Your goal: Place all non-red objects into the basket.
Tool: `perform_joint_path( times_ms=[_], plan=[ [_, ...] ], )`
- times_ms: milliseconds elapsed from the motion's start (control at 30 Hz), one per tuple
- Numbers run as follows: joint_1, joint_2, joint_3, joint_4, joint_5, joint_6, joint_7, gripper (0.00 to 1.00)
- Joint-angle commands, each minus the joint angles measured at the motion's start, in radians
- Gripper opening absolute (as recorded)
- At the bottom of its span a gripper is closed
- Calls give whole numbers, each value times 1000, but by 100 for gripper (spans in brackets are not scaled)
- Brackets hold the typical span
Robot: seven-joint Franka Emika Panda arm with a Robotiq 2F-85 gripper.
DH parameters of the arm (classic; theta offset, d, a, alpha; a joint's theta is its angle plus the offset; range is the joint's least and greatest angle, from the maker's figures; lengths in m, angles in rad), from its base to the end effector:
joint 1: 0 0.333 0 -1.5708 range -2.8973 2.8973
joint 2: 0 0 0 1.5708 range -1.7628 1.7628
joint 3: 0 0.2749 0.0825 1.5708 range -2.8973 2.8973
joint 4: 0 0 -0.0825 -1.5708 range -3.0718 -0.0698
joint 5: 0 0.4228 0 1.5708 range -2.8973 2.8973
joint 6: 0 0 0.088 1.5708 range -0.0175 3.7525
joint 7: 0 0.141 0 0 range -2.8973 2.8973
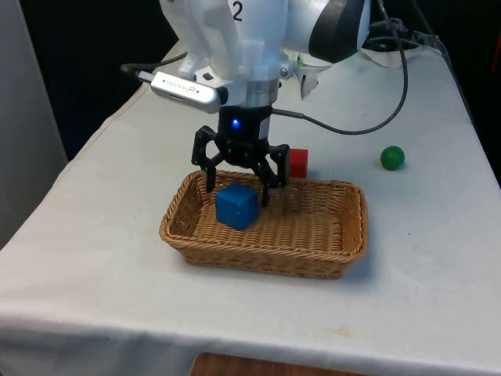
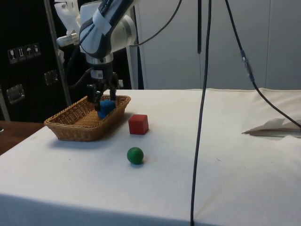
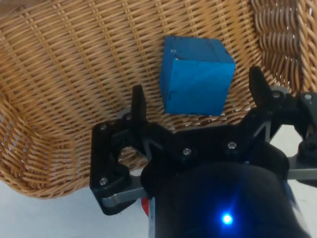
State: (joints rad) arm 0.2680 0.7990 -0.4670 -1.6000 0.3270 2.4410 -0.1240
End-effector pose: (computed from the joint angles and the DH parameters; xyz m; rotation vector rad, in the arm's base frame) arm 0.7033 -0.1133 0.1226 3.0092 -0.2511 0.1882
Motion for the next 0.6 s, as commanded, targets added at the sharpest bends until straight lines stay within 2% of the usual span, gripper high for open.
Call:
perform_joint_path(
  times_ms=[0,233,267,300,333,500,567],
  plan=[
    [0,0,0,0,0,0,0,100],
    [18,-81,-17,-49,-5,-39,12,100],
    [8,-66,-10,-32,-1,-42,5,100],
    [21,-92,-18,-58,-7,-42,14,100],
    [27,-116,-19,-79,-12,-45,18,100],
    [43,-172,-18,-127,-32,-53,35,100],
    [54,-200,-17,-147,-46,-63,46,100]
  ],
)
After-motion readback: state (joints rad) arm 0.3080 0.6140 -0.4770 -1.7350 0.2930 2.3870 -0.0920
